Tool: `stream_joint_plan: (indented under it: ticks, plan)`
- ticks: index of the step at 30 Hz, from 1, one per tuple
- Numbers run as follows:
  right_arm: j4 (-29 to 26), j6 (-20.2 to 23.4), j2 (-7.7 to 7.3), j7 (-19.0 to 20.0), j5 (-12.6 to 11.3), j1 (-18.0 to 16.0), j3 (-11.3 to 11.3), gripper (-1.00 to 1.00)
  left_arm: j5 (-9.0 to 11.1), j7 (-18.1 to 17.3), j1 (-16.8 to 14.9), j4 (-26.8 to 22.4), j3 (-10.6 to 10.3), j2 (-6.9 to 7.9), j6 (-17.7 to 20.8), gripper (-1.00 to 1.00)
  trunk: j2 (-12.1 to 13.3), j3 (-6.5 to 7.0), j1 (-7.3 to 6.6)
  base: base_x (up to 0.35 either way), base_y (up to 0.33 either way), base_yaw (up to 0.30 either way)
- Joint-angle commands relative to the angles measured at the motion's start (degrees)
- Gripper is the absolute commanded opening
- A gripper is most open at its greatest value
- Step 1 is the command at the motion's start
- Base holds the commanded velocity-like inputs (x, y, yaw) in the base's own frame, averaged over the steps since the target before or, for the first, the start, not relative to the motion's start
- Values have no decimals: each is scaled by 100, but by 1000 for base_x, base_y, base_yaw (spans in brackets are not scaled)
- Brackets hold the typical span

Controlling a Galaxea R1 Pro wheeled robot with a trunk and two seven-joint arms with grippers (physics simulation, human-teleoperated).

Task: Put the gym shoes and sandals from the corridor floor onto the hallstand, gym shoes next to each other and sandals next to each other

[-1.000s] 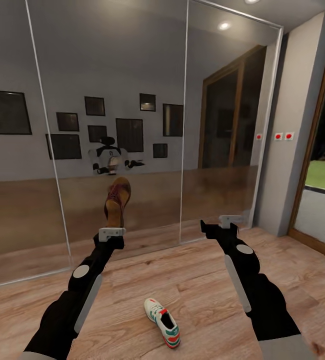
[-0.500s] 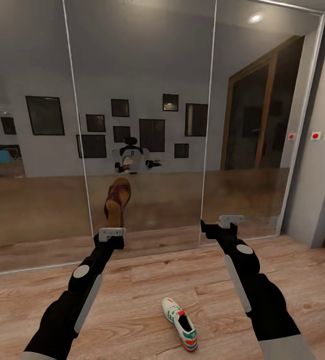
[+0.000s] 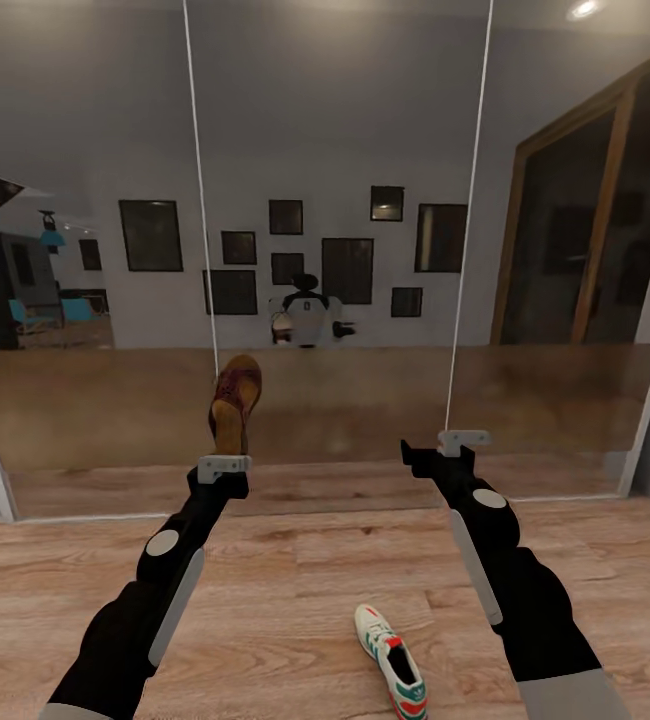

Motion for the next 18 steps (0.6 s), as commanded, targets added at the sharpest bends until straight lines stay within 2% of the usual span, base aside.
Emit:
stream_joint_plan:
  ticks: [1, 10, 15, 18]
  plan:
    - [-9, 26, -2, -50, -50, -3, 8, 100, 55, 18, -4, -6, -5, -2, 30, -100, -3, -7, -1, 19, -18, 291]
    - [-9, 28, -2, -50, -50, -3, 8, 100, 55, 18, -4, -6, -5, 1, 30, -100, -3, -7, -1, 4, -17, 291]
    - [-9, 30, -2, -50, -50, -3, 8, 100, 55, 18, -4, -6, -4, 1, 30, -100, -3, -7, -1, 0, -277, 291]
    - [-9, 31, -2, -50, -50, -3, 8, 100, 55, 18, -4, -6, -4, 1, 30, -100, -3, -7, -1, 0, -131, 288]
